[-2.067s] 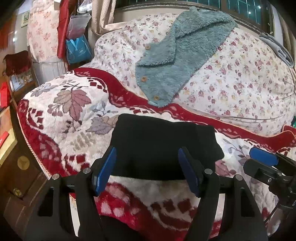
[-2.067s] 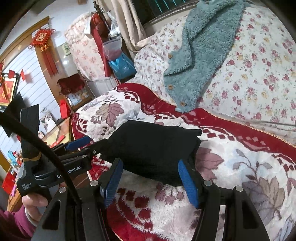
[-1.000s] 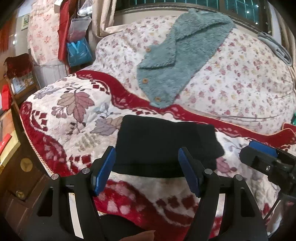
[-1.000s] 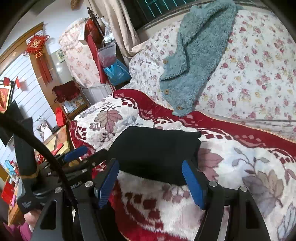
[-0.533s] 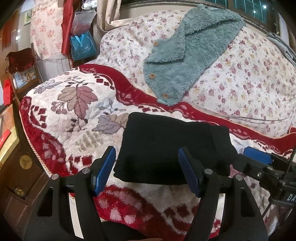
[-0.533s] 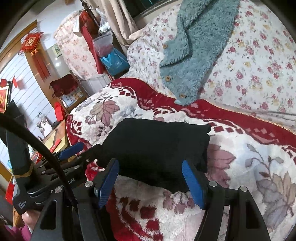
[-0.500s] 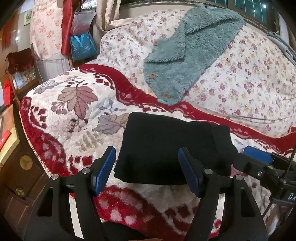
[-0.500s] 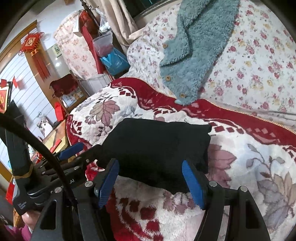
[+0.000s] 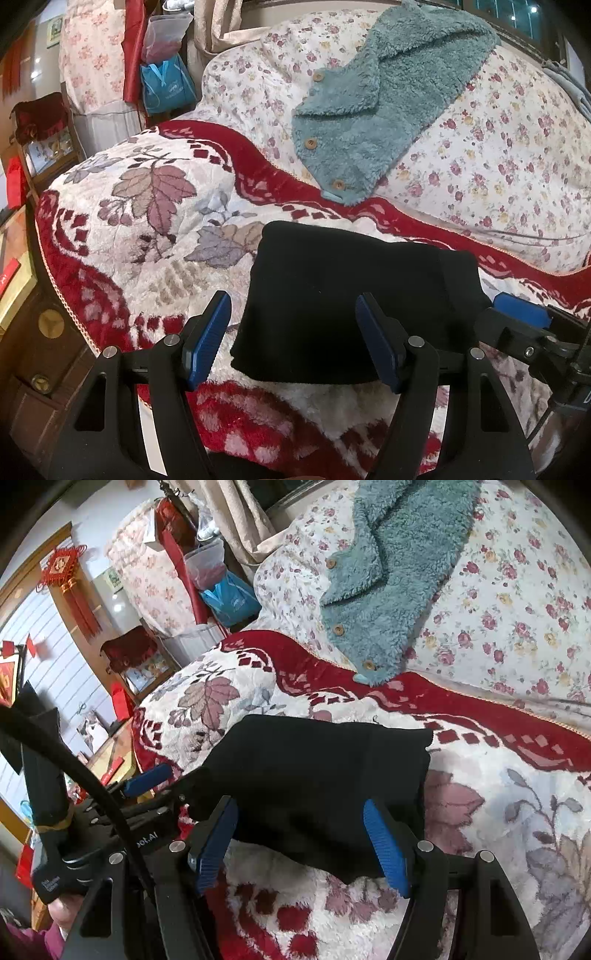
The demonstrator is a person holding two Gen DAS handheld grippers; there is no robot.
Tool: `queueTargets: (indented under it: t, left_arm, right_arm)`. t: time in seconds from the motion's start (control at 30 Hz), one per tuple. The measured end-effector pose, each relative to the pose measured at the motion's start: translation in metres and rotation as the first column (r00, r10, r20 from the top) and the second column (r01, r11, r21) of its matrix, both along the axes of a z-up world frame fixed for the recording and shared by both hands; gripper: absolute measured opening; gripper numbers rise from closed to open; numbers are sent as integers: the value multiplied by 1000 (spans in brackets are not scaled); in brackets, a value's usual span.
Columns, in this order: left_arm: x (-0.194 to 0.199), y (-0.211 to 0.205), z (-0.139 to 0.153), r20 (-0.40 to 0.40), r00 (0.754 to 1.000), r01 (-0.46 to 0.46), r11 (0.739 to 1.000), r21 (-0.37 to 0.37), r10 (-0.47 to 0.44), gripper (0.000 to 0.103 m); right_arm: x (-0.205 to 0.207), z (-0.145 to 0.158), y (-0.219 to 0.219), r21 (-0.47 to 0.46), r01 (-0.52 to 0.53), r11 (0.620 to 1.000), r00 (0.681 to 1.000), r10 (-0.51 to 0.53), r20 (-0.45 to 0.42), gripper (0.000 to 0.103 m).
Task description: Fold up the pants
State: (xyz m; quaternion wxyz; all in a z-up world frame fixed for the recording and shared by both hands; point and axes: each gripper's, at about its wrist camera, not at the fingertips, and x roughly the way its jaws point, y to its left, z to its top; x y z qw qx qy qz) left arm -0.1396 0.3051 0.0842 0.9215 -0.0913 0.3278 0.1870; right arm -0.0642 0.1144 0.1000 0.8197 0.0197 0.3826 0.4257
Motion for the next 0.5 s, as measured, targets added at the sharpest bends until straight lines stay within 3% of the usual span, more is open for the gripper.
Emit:
queueTargets:
  t: [0.5]
  left_arm:
    - [8,2,-1,-5,1000,3,1000,8,-3,70]
  right_arm:
    - [11,-3,2,-14,2,1000,1000,-2,0,69]
